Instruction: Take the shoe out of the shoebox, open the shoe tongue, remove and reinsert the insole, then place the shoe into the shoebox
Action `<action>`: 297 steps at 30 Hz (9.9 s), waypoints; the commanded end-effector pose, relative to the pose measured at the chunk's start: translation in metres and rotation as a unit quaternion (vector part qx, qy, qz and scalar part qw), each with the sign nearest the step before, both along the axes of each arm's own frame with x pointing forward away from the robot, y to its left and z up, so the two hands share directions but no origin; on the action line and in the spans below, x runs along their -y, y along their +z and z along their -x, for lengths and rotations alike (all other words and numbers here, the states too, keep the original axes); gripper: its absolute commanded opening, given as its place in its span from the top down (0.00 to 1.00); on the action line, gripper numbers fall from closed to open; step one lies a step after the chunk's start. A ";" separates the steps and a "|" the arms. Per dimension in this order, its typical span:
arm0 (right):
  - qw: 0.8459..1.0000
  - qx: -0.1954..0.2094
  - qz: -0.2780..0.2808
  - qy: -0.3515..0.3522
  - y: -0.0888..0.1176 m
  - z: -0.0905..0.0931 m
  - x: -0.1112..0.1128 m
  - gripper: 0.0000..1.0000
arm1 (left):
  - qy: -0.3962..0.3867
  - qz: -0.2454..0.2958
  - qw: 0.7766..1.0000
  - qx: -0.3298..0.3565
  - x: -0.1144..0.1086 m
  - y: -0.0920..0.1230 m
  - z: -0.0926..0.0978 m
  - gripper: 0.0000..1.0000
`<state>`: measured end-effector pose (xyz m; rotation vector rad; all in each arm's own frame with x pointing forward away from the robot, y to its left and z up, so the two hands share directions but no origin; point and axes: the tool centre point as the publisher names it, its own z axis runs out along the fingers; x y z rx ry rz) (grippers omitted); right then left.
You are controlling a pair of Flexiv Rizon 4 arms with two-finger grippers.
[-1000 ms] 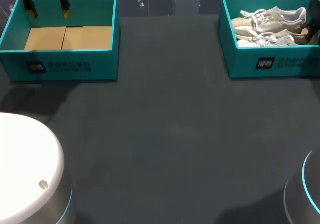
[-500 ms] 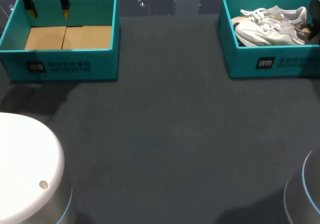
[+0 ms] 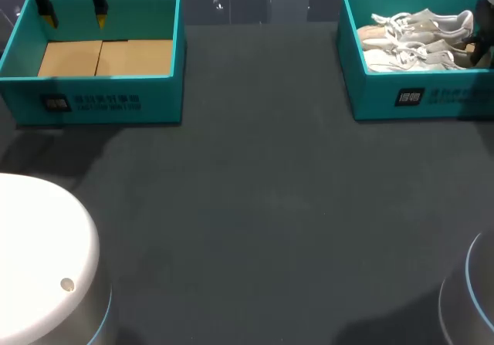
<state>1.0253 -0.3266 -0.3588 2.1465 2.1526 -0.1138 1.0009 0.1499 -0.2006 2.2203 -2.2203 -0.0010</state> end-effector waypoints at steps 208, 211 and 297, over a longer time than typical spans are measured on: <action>0.986 0.055 0.159 -0.012 0.049 0.341 -0.359 1.00 | 0.000 0.000 1.000 0.000 0.000 0.000 0.000 0.00; 0.986 0.048 0.162 -0.016 0.043 0.343 -0.362 1.00 | 0.000 0.000 1.000 0.000 0.000 0.000 0.000 0.00; 0.934 0.038 -0.274 0.225 0.130 0.350 -0.322 0.00 | 0.000 0.000 1.000 0.000 0.000 0.000 0.000 0.00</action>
